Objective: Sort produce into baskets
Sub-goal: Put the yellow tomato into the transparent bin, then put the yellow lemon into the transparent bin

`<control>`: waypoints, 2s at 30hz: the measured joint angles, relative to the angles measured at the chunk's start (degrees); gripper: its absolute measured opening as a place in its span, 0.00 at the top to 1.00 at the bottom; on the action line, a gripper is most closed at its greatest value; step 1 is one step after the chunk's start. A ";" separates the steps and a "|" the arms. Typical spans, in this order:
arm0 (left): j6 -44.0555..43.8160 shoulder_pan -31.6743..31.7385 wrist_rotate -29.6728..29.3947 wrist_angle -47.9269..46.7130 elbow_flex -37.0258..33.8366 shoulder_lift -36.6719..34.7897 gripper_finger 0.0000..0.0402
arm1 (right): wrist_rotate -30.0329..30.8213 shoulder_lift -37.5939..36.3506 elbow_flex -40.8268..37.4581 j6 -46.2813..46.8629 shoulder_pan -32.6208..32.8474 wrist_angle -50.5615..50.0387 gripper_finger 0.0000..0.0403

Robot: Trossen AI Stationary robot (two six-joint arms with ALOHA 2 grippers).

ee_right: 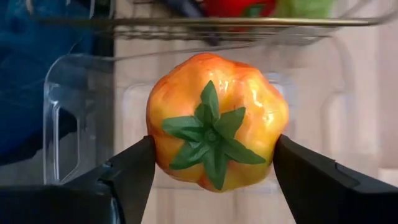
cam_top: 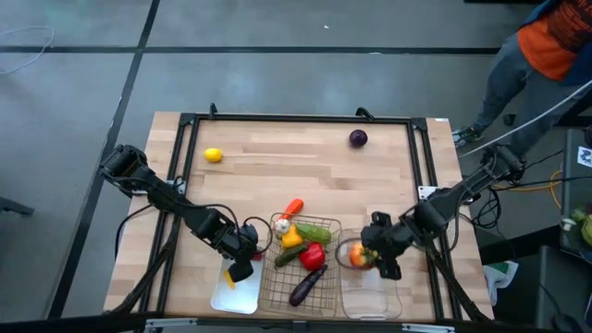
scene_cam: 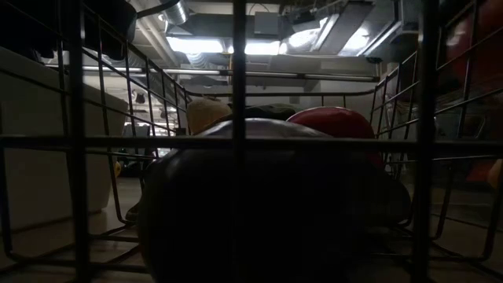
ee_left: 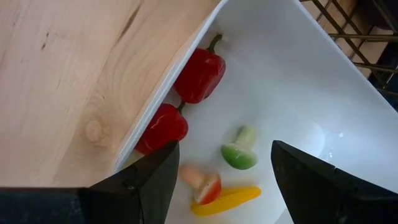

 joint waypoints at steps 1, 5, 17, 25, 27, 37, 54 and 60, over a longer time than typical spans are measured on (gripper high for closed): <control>0.44 0.01 -0.01 0.00 0.00 0.00 0.38 | -0.19 0.85 0.00 -0.01 0.82 0.88 0.26; 1.37 0.01 -0.02 0.00 0.00 0.00 0.38 | -0.55 4.44 0.00 -0.13 3.38 3.17 0.26; 1.39 -0.01 -0.02 0.00 0.00 0.00 0.38 | -0.55 13.33 0.00 -0.07 4.68 3.47 0.26; 1.39 -0.01 -0.09 -0.02 0.00 0.00 0.38 | -0.55 15.11 0.00 -0.07 4.67 3.59 0.26; 1.39 0.01 -0.09 -0.02 0.00 0.00 0.38 | -0.38 15.11 0.00 -0.07 4.67 4.06 0.26; 2.88 -0.01 -0.11 0.00 0.00 0.00 0.38 | -0.55 15.11 0.00 -0.03 4.67 6.77 0.26; 2.88 0.15 1.49 -0.15 0.22 0.00 0.38 | -2.51 15.09 -0.02 -0.02 4.67 6.71 0.03; 2.82 1.55 6.70 -0.11 2.21 0.00 0.38 | -3.29 15.05 -0.02 -0.02 4.67 5.81 0.10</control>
